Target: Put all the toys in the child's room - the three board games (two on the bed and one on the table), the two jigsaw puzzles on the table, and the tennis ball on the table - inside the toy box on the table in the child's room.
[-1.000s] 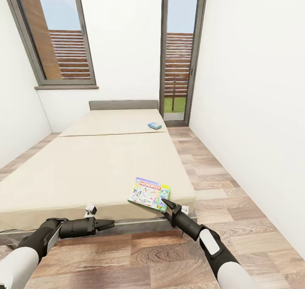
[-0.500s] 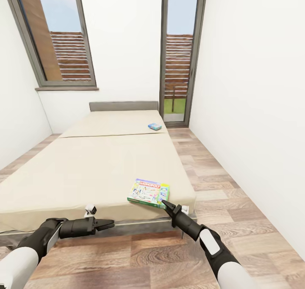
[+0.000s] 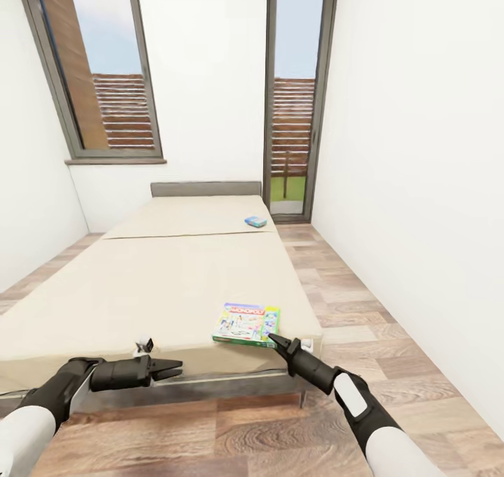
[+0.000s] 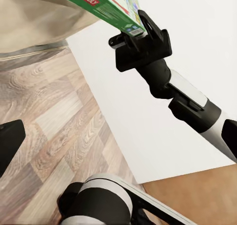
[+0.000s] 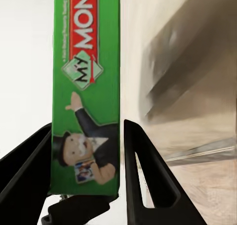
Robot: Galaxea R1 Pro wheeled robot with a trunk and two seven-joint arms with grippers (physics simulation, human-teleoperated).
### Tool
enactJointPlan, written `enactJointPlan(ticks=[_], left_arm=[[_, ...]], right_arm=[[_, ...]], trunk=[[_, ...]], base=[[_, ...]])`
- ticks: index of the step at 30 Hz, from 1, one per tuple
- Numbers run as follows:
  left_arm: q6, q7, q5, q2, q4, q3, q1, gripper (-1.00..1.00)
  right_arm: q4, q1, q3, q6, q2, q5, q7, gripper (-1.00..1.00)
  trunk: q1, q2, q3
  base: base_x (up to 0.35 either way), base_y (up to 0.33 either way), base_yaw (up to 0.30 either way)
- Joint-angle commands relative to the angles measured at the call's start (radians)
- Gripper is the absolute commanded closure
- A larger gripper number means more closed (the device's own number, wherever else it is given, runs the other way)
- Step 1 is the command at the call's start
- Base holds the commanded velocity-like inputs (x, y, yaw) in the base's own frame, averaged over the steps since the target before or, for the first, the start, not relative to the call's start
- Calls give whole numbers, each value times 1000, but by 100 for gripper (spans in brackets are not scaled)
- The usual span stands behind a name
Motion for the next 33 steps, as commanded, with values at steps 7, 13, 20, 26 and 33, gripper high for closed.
enactJointPlan(ticks=[7,13,20,26,33], left_arm=[[22,-3,4,62,-1,-4,-3,-100],[30,-3,5,128,-1,-3,-5,-100],[30,-3,5,143,-1,-4,-5,-100],[31,-3,5,144,-1,-4,-5,-100],[31,-3,5,144,-1,-4,-5,-100]], right_arm=[[0,1,-3,3,-5,-1,11,100],[0,2,-3,0,-3,-2,19,100],[0,2,-3,1,-5,-2,21,100],[0,2,-3,-1,-4,-2,23,100],[-1,2,-2,-2,-4,-2,23,100]], trunk=[[-24,42,22],[-47,84,41],[-73,133,63],[-96,175,81],[-123,224,103]], base=[[0,0,0],[0,0,0],[0,0,0],[0,0,0],[0,0,0]])
